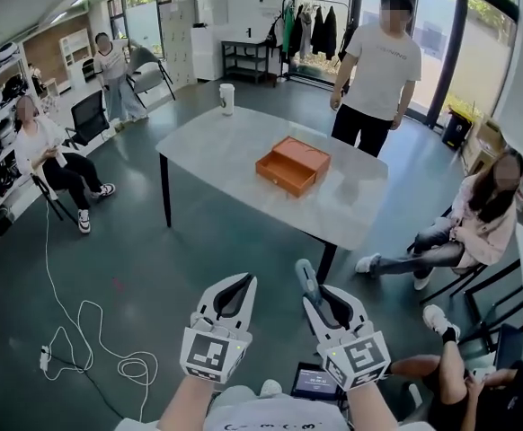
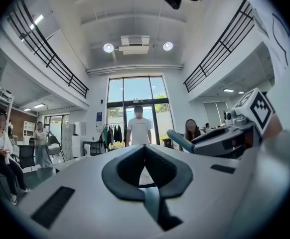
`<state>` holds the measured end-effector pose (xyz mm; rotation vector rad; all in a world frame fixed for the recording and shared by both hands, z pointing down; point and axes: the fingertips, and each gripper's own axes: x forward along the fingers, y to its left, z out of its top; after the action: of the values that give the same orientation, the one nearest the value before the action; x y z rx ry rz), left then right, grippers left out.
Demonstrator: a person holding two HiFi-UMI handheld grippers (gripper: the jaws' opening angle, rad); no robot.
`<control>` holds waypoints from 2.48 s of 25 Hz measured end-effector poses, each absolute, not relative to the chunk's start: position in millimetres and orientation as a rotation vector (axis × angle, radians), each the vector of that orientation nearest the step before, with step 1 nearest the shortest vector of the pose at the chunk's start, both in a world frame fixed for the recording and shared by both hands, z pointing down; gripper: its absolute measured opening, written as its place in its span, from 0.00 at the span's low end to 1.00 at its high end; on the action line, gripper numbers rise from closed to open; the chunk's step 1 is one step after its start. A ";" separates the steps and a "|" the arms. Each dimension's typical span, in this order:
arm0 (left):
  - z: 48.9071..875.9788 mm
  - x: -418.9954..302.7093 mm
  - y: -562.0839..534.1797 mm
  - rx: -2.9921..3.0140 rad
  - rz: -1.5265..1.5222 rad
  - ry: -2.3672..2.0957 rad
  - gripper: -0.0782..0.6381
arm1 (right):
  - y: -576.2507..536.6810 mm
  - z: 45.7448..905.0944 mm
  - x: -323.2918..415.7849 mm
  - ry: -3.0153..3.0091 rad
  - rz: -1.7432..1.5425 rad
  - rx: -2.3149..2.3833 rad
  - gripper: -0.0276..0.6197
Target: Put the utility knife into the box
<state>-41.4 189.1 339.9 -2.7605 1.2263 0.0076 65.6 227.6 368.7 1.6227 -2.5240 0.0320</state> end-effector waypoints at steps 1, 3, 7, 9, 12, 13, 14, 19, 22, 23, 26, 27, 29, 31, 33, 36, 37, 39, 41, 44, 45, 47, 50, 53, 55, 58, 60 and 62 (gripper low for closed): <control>340.1 -38.7 182.4 -2.765 0.008 1.230 0.13 | 221.3 367.6 67.8 -2.526 0.029 1.620 0.24; 339.8 -34.3 170.4 -2.769 0.006 1.227 0.13 | 209.5 366.3 71.0 -2.531 0.027 1.614 0.25; 340.9 -25.8 145.1 -2.780 -0.010 1.206 0.13 | 184.0 370.1 77.3 -2.525 0.047 1.627 0.25; 342.5 -22.6 129.2 -2.788 -0.011 1.201 0.13 | 170.0 373.4 79.8 -2.516 0.055 1.629 0.25; 344.6 -19.3 98.3 -2.786 -0.005 1.186 0.13 | 143.4 376.4 84.0 -2.499 0.073 1.646 0.25; 345.8 -18.2 86.8 -2.791 -0.004 1.179 0.13 | 133.1 377.0 85.4 -2.492 0.081 1.658 0.25; 346.8 -16.8 75.3 -2.798 -0.008 1.172 0.13 | 122.1 377.6 86.7 -2.486 0.089 1.670 0.25; 348.5 -10.1 13.6 -2.819 -0.031 1.113 0.13 | 63.1 379.9 88.5 -2.460 0.112 1.719 0.25; 349.0 -8.2 -28.9 -2.822 -0.041 1.074 0.13 | 24.9 383.0 87.9 -2.440 0.118 1.739 0.25; 348.8 -8.0 -43.9 -2.825 -0.042 1.066 0.13 | 11.3 383.6 88.4 -2.434 0.125 1.749 0.25; 348.3 -7.6 -83.9 -2.841 -0.047 1.034 0.13 | -27.0 384.4 89.2 -2.417 0.157 1.789 0.25; 348.6 -7.2 -95.6 -2.845 -0.050 1.016 0.13 | -38.9 384.9 89.3 -2.409 0.163 1.803 0.25; 350.7 -6.6 -118.5 -2.852 -0.055 0.983 0.13 | -61.7 386.9 88.9 -2.392 0.165 1.830 0.25; 356.4 -6.0 -140.0 -2.866 -0.058 0.954 0.13 | -81.9 392.4 88.6 -2.370 0.173 1.856 0.25; 364.2 -4.1 -159.7 -2.884 -0.062 0.925 0.13 | -99.9 399.5 89.1 -2.349 0.186 1.878 0.25; 373.3 -0.7 -185.6 -2.904 -0.072 0.896 0.13 | -123.9 407.2 90.3 -2.329 0.207 1.894 0.25; 376.0 0.2 -192.8 -2.911 -0.078 0.889 0.13 | -130.4 409.1 90.7 -2.322 0.216 1.898 0.25; 381.9 3.3 -204.6 -2.930 -0.094 0.873 0.13 | -140.4 413.3 93.1 -2.305 0.240 1.908 0.25; 388.4 9.5 -213.7 -2.948 -0.111 0.860 0.13 | -148.3 418.4 99.3 -2.288 0.265 1.915 0.25; 398.1 19.0 -230.4 -2.964 -0.130 0.854 0.13 | -163.8 426.6 111.8 -2.271 0.292 1.922 0.25; 401.1 21.9 -237.2 -2.967 -0.135 0.856 0.13 | -170.1 429.0 116.0 -2.270 0.299 1.924 0.25; 406.9 28.8 -250.7 -2.972 -0.150 0.861 0.13 | -183.3 433.5 124.7 -2.271 0.312 1.923 0.25; 414.5 42.7 -271.3 -2.972 -0.173 0.865 0.13 | -205.1 440.4 139.7 -2.274 0.330 1.910 0.25; 420.0 57.1 -293.6 -2.969 -0.192 0.876 0.13 | -228.4 445.1 153.1 -2.286 0.338 1.889 0.25; 421.5 67.5 -308.6 -2.964 -0.202 0.879 0.13 | -244.9 447.2 162.8 -2.295 0.344 1.876 0.25; 423.1 80.3 -328.9 -2.955 -0.214 0.891 0.13 | -268.3 450.8 176.5 -2.309 0.359 1.849 0.25; 424.4 85.0 -340.8 -2.949 -0.222 0.913 0.13 | -281.2 452.2 183.1 -2.320 0.365 1.825 0.25; 425.3 88.9 -349.9 -2.943 -0.228 0.936 0.13 | -290.9 454.2 188.2 -2.330 0.376 1.795 0.25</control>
<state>88.9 -349.9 425.3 -2.9426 0.9362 -0.2280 188.2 -290.9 454.2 1.7946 -2.3301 0.3756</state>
